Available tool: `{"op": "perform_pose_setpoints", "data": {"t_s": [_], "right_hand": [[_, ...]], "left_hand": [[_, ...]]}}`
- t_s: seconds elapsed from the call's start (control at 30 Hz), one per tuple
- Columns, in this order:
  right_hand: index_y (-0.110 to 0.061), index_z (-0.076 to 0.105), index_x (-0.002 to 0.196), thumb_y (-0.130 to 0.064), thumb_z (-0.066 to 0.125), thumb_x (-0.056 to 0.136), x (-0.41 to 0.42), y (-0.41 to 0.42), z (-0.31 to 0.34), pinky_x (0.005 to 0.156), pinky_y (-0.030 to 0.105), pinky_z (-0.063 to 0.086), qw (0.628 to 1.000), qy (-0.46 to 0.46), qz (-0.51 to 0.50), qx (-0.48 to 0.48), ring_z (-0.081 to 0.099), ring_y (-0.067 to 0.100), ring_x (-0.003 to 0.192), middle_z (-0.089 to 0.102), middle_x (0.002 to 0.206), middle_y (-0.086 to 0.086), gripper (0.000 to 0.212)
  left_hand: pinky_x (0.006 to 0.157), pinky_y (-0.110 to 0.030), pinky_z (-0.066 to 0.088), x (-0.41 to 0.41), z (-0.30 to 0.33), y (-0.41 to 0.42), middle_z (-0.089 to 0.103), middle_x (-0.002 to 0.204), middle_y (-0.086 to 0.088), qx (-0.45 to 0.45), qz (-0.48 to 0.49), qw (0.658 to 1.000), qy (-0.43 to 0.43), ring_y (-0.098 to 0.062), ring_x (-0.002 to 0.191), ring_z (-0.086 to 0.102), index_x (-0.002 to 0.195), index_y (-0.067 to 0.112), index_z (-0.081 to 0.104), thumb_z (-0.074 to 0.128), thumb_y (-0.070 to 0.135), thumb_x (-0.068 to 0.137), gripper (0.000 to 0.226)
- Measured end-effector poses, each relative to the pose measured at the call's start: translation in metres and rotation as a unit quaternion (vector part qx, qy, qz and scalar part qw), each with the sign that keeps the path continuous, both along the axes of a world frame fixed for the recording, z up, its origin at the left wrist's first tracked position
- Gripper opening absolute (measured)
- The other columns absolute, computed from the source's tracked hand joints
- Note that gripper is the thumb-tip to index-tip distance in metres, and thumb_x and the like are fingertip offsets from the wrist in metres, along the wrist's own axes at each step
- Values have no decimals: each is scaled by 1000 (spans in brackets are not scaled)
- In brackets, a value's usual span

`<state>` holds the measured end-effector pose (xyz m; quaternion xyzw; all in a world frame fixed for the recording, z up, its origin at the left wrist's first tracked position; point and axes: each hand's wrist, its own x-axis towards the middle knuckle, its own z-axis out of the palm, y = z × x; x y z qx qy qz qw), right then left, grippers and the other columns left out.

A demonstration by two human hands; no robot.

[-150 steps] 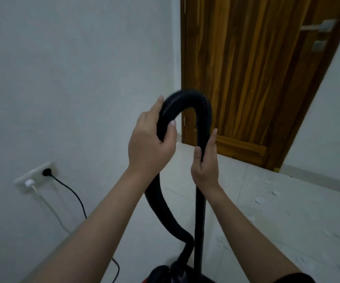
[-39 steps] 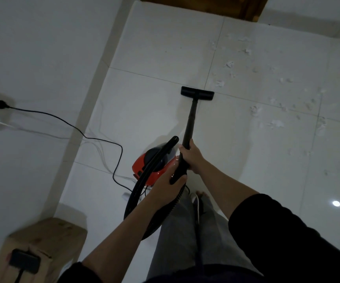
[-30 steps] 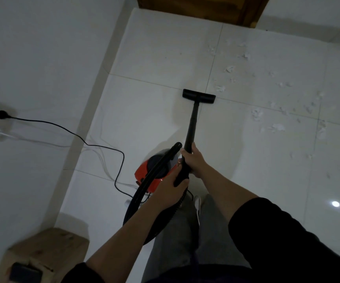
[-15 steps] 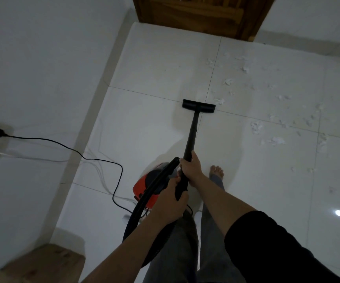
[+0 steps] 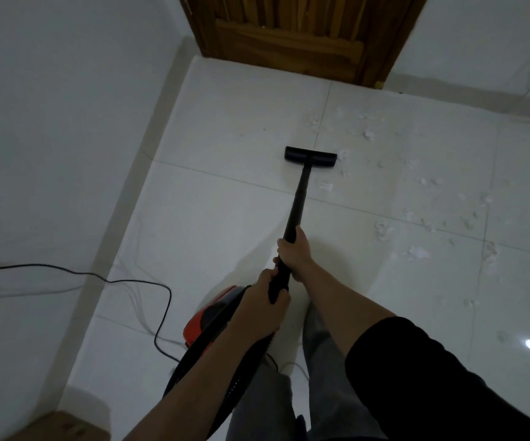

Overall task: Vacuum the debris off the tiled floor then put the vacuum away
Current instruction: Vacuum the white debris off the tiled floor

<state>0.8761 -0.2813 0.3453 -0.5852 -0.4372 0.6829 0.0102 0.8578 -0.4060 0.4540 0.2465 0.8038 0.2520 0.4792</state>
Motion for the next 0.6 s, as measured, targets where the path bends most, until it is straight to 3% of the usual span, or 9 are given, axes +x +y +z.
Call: {"op": "perform_pose_setpoints", "data": {"t_s": [0.1, 0.23, 0.33, 0.5, 0.6], "right_hand": [[-16, 37, 115, 0, 45, 97, -7, 34, 0, 43, 27, 49, 1000, 6, 16, -9, 52, 22, 54, 48, 88, 14, 25], [-14, 39, 123, -1, 46, 96, -22, 64, -3, 45, 28, 49, 1000, 5, 25, -17, 54, 21, 53, 50, 87, 13, 31], [-14, 40, 117, 1, 45, 96, -36, 83, -4, 42, 26, 48, 999, 12, 18, -23, 52, 21, 52, 47, 85, 13, 26], [-14, 40, 118, 1, 45, 96, -66, 111, -11, 40, 25, 46, 1000, 10, 4, -20, 50, 23, 53, 47, 88, 15, 27], [-14, 41, 120, 1, 45, 95, -87, 132, -13, 42, 27, 47, 1000, 6, -7, -23, 51, 23, 51, 47, 87, 14, 29]], "left_hand": [[62, -46, 57, -2, 0, 34, 61, 74, -4, -5, 14, 1000, -3, -20, 57, 60, 118, 17, 45, 48, 19, 94, 24], [62, -43, 55, -14, -1, 66, 61, 75, -5, -16, 27, 999, -9, -22, 58, 60, 112, 19, 44, 48, 18, 94, 18], [64, -49, 55, -30, -4, 85, 63, 78, -9, -24, 20, 999, -4, -32, 64, 64, 110, 20, 44, 48, 19, 94, 16], [64, -32, 54, -63, -11, 114, 63, 86, -1, -33, 2, 999, -8, -15, 65, 61, 118, 18, 44, 47, 21, 97, 21], [60, -30, 52, -87, -12, 135, 64, 90, -4, -29, -5, 999, -25, -16, 64, 62, 121, 17, 43, 47, 22, 97, 24]]}}
